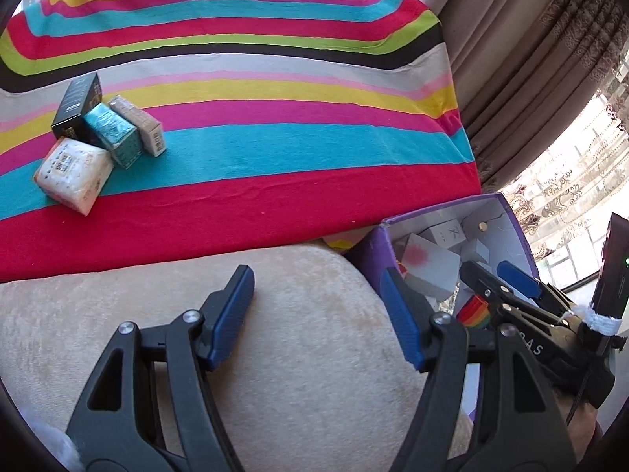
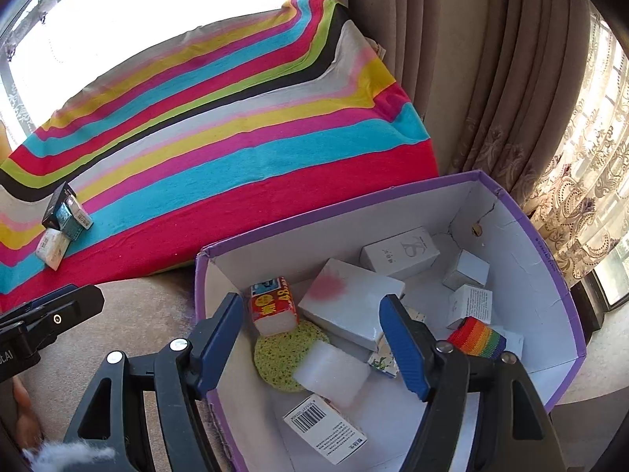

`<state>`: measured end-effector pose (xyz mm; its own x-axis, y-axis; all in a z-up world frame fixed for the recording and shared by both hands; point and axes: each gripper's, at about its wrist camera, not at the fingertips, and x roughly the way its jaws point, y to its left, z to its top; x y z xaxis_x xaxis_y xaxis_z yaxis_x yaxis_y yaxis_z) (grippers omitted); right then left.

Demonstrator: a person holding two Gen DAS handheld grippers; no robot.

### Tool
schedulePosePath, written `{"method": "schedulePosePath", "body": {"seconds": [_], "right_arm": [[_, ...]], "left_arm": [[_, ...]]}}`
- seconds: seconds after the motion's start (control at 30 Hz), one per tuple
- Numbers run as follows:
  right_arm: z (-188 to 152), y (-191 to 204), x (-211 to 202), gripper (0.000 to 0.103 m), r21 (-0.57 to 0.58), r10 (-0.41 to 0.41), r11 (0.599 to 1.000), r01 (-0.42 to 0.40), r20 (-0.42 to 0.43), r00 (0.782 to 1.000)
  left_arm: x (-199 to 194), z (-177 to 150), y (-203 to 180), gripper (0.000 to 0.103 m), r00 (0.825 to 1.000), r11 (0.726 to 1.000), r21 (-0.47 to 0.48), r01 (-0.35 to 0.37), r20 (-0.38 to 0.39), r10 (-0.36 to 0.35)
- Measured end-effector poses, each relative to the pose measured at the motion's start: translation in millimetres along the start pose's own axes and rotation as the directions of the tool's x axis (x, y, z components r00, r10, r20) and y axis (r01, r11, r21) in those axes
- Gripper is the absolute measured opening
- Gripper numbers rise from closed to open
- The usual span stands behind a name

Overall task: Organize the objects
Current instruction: 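Carry the red box and rainbow bundle into the storage box and release them, then grasp the white-orange tissue pack with the left gripper while the right grasps the teal pack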

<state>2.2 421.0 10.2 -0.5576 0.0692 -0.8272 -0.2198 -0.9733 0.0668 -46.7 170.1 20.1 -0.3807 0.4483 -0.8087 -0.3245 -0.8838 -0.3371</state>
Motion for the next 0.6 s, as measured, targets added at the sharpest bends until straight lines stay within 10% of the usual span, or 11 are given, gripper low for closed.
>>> {"method": "schedulePosePath", "body": {"seconds": [0.6], "right_arm": [[7,112,10,0.076,-0.159,0.151,0.975,-0.156,-0.048,0.987]], "left_arm": [[-39,6,148,0.087,0.983,0.952,-0.248,-0.18,0.001,0.186]]}}
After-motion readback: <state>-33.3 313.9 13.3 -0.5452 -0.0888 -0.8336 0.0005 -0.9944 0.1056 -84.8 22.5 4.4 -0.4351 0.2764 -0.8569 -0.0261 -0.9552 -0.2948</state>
